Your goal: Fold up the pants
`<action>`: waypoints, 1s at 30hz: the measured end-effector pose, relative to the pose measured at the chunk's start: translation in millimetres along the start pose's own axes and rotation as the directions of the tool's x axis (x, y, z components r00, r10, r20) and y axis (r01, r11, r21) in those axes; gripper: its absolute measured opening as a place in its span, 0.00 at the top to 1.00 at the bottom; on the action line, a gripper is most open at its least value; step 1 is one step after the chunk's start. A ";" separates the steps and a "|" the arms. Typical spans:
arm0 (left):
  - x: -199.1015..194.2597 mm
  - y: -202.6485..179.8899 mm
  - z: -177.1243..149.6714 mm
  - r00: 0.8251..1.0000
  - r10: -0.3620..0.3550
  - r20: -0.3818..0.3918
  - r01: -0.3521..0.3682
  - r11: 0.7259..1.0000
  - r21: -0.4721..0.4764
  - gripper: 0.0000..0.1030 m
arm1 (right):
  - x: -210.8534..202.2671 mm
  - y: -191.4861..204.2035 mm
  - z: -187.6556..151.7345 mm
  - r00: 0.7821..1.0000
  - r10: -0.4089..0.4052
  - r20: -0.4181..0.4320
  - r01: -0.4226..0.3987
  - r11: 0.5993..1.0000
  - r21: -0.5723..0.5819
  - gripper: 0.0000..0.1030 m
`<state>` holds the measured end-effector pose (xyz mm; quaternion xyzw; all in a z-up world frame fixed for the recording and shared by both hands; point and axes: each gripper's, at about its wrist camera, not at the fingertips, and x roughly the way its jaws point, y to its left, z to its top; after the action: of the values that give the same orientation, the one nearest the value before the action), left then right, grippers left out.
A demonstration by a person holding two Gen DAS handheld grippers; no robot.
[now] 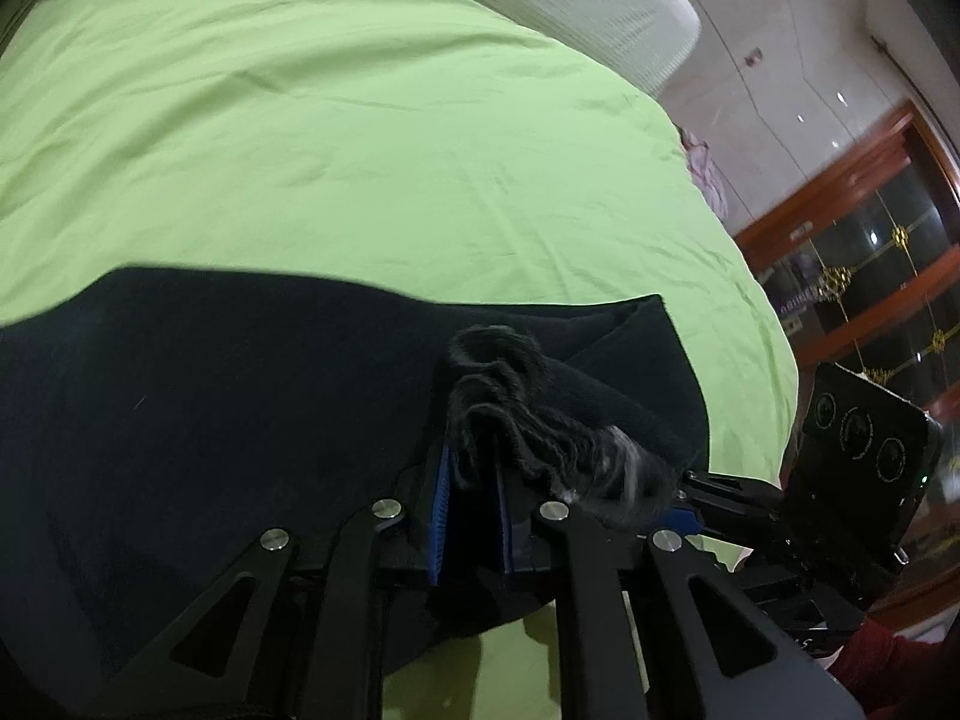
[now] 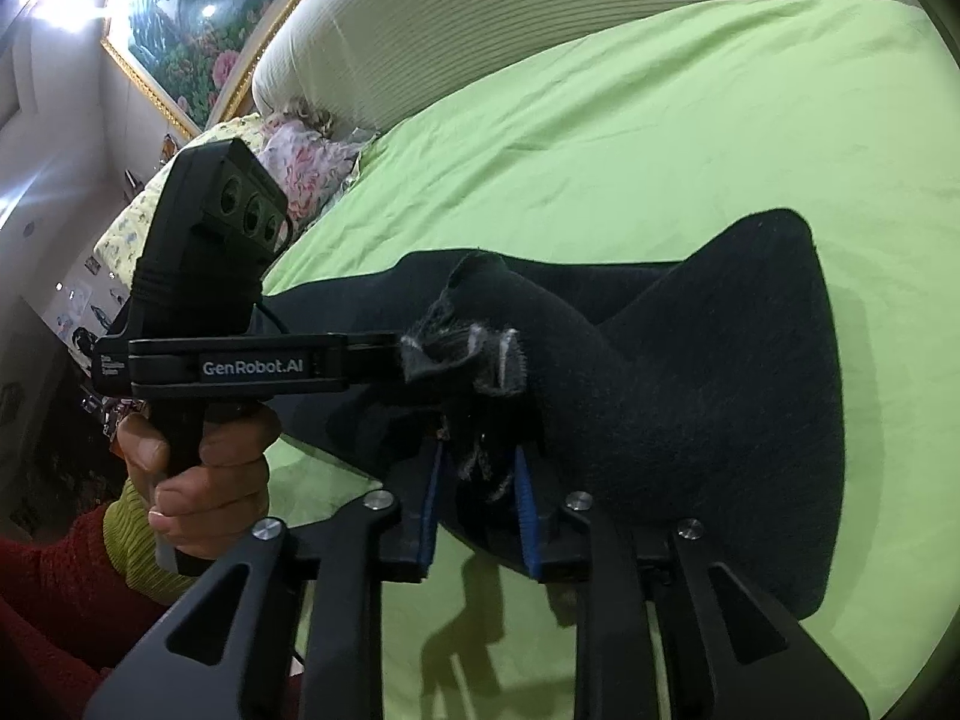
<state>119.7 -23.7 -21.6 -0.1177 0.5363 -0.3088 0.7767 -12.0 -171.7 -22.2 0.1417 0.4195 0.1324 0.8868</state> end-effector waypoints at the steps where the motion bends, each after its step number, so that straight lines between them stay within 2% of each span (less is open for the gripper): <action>1: -2.8 2.2 -2.1 1.000 0.001 0.006 -0.001 1.000 -0.015 0.89 | 0.2 0.8 -0.3 1.000 0.003 -0.004 -0.003 1.000 -0.004 0.68; 5: -14.3 8.7 -12.5 0.999 0.026 0.035 -0.024 0.998 -0.051 0.89 | 2.3 6.9 -2.2 1.000 0.005 -0.020 -0.006 1.000 -0.016 0.64; 7: -23.4 10.6 -19.3 0.997 0.055 0.055 -0.051 0.996 -0.066 0.85 | 5.0 11.0 -2.6 1.000 0.009 -0.026 -0.009 1.000 -0.016 0.63; 11: -44.7 19.3 -31.5 0.989 0.100 0.111 -0.088 0.991 -0.103 0.71 | 5.2 21.6 -2.8 0.999 0.036 -0.033 -0.037 0.999 -0.024 0.63; 15: -63.3 26.8 -40.1 0.976 0.138 0.168 -0.108 0.979 -0.173 0.52 | 4.8 33.9 -1.2 0.997 0.060 -0.038 -0.061 0.997 -0.048 0.63; 23: -91.2 49.0 -66.0 0.960 0.186 0.207 -0.115 0.944 -0.310 0.49 | 7.7 50.5 5.9 0.996 0.080 -0.044 -0.083 0.993 -0.081 0.63; 26: -106.1 59.9 -79.5 0.951 0.217 0.222 -0.130 0.928 -0.350 0.48 | 8.9 54.9 8.8 0.995 0.093 -0.044 -0.096 0.991 -0.089 0.63; 28: -117.0 62.0 -89.5 0.934 0.266 0.237 -0.159 0.908 -0.388 0.42 | 10.8 59.0 11.5 0.994 0.099 -0.048 -0.104 0.990 -0.099 0.62; 30: -130.9 64.8 -101.4 0.909 0.323 0.262 -0.189 0.883 -0.430 0.35 | 12.6 62.5 14.3 0.993 0.106 -0.051 -0.111 0.988 -0.109 0.62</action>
<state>20.1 121.3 4.4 -0.2482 0.4623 -0.0636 0.8489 -0.3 -111.4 0.2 0.1114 0.4229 0.2067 0.8752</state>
